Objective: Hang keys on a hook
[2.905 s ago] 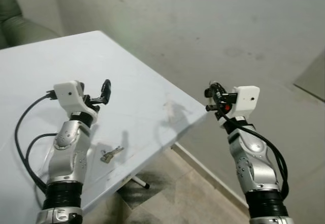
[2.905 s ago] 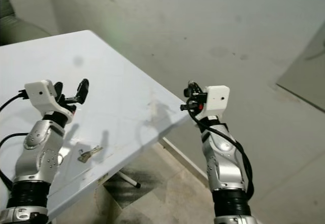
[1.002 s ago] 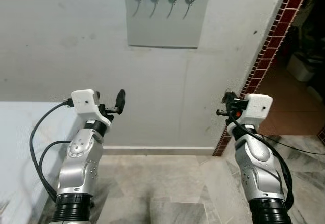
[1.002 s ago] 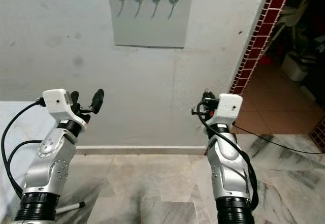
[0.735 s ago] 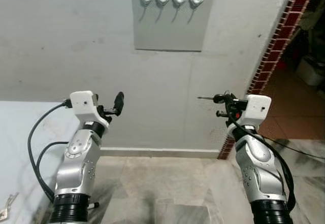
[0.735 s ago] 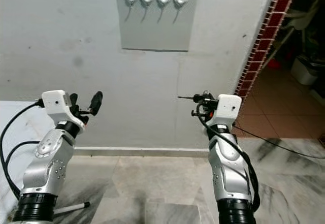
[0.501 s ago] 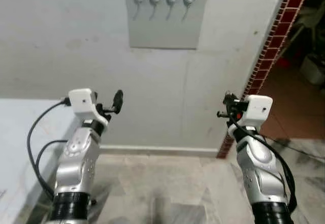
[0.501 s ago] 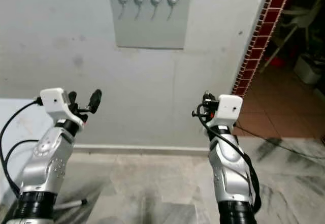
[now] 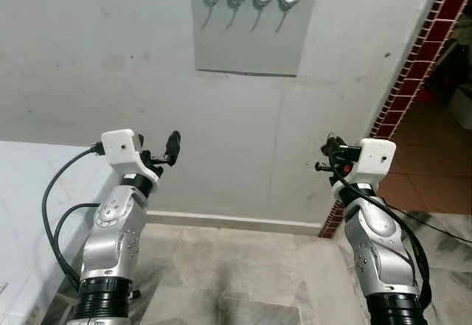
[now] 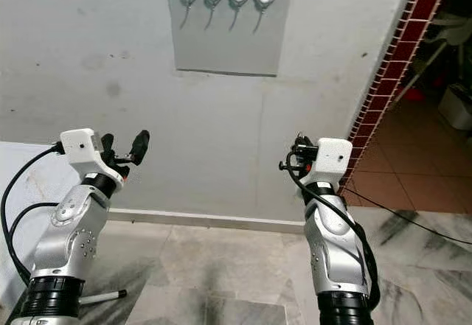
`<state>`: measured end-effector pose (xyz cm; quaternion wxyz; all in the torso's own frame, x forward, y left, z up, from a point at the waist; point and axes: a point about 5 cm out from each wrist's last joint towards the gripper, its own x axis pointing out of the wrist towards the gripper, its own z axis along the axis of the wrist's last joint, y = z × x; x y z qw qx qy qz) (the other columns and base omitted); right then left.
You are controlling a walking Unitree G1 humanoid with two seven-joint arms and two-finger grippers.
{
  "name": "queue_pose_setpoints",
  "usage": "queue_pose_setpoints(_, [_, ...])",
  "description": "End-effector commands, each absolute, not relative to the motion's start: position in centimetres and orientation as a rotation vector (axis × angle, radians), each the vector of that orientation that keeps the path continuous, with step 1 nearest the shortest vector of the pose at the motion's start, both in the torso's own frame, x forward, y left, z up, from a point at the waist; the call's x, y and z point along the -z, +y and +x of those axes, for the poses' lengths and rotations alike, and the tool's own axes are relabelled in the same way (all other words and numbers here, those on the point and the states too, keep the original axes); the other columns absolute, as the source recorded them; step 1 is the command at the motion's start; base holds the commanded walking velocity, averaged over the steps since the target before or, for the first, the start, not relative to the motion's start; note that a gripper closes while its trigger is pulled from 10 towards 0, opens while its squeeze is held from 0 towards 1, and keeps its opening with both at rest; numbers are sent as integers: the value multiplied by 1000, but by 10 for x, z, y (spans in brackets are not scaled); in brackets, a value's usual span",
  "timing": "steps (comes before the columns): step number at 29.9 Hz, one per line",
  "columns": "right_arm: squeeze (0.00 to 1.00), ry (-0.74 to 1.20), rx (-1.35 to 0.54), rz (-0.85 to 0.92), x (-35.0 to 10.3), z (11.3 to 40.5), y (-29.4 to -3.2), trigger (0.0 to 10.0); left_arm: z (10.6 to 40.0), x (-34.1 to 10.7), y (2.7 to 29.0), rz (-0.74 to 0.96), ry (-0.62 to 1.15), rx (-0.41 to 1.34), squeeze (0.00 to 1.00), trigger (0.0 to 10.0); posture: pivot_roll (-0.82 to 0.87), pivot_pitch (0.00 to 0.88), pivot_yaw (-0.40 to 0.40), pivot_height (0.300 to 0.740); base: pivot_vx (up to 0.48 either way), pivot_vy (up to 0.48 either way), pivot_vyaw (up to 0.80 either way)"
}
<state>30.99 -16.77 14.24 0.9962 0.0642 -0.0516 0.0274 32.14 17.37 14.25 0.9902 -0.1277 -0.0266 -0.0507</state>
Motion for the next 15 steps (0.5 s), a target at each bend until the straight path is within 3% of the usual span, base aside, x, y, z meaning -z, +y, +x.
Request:
queue_pose_setpoints(1, [0,-126,-72,120,-150,310,-166,10000,324,-144,174,-248,-52,112,0,10000,-29,0,-27,740,420,0,0])
queue_pose_setpoints(15, [0,-126,-74,125,-149,308,-164,10000,324,-147,173,-210,-62,136,0,10000,-30,0,-23,740,475,0,0])
